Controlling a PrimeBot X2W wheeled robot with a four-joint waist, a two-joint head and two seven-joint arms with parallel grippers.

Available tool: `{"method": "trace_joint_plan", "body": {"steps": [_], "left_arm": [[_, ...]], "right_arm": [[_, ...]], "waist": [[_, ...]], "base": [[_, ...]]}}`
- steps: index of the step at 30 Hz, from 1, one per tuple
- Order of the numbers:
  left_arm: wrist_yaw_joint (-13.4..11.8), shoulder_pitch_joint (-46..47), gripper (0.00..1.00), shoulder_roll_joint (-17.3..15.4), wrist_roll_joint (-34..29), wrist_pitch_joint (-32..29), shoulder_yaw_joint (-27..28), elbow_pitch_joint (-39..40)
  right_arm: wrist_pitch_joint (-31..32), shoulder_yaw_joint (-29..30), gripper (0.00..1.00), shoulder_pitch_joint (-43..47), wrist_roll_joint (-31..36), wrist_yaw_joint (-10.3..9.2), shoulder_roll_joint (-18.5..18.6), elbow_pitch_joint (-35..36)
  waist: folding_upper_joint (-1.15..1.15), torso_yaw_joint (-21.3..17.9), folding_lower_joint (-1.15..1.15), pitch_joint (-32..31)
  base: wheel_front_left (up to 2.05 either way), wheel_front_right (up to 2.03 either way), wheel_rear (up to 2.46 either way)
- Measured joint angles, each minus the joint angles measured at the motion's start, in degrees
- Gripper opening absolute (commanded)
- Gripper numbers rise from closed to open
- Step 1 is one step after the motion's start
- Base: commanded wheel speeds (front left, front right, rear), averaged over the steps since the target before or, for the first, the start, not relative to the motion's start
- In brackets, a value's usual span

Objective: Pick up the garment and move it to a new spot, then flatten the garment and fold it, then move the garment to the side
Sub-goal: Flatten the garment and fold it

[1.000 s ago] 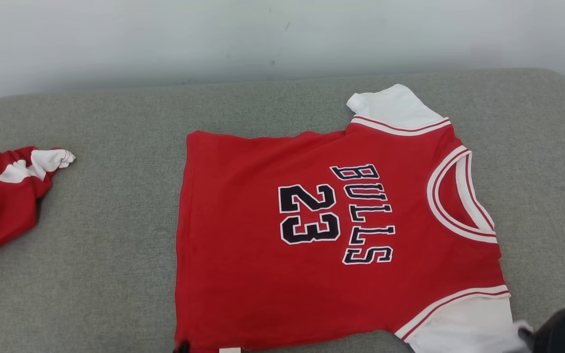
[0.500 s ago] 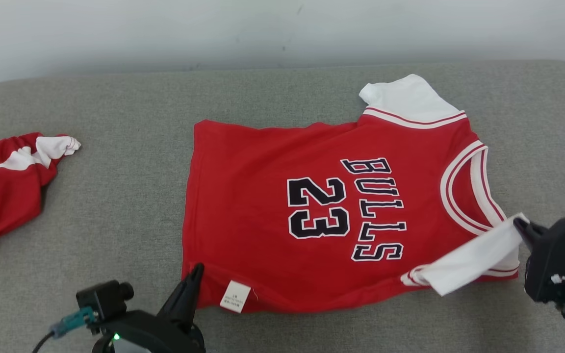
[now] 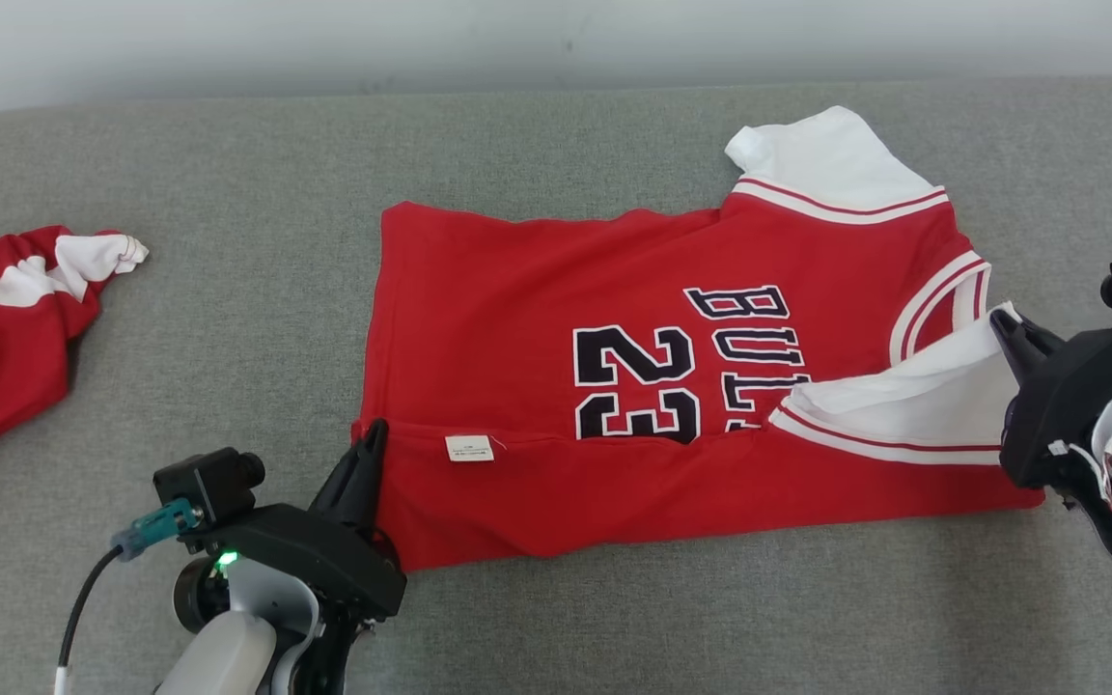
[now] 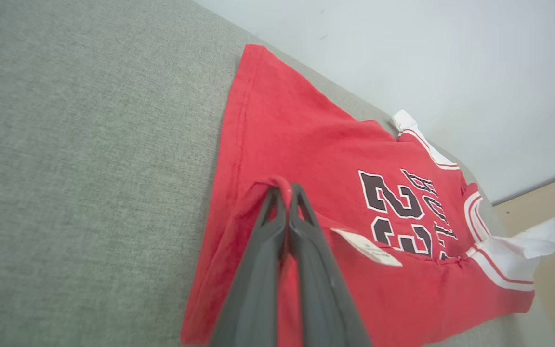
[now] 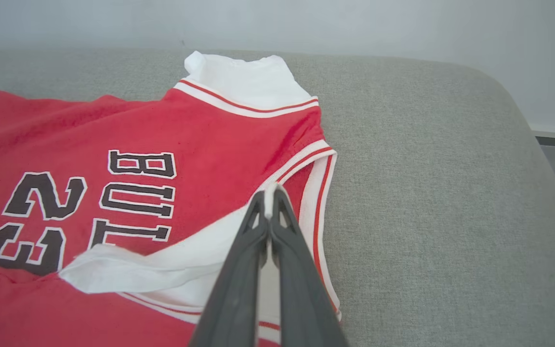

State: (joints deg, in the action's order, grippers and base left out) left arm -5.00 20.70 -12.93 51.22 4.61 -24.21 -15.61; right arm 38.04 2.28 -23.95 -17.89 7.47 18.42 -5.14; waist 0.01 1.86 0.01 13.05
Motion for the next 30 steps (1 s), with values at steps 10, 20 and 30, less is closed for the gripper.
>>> {"method": "trace_joint_plan", "body": {"steps": [10,20,30], "left_arm": [[1.1,3.5,0.00,0.8,-0.8,2.1,0.1,-5.5],[1.2,4.6,1.00,0.9,-4.2,7.1,-0.8,-9.3],[1.2,-2.1,1.00,0.1,-12.0,10.3,0.5,-8.4]], "right_arm": [[-9.4,-2.6,0.00,-4.6,0.4,0.00,2.0,-7.4],[-15.1,-4.0,1.00,-6.5,-0.3,0.00,0.9,-13.0],[-17.1,-3.0,1.00,0.2,-1.7,0.00,-1.1,-13.1]], "waist": [[0.00,0.1,0.00,1.6],[0.00,0.0,-0.01,0.7],[0.00,-0.5,-0.02,-3.8]], "base": [[0.00,0.00,0.00],[0.00,0.00,0.00],[0.00,0.00,0.00]]}}
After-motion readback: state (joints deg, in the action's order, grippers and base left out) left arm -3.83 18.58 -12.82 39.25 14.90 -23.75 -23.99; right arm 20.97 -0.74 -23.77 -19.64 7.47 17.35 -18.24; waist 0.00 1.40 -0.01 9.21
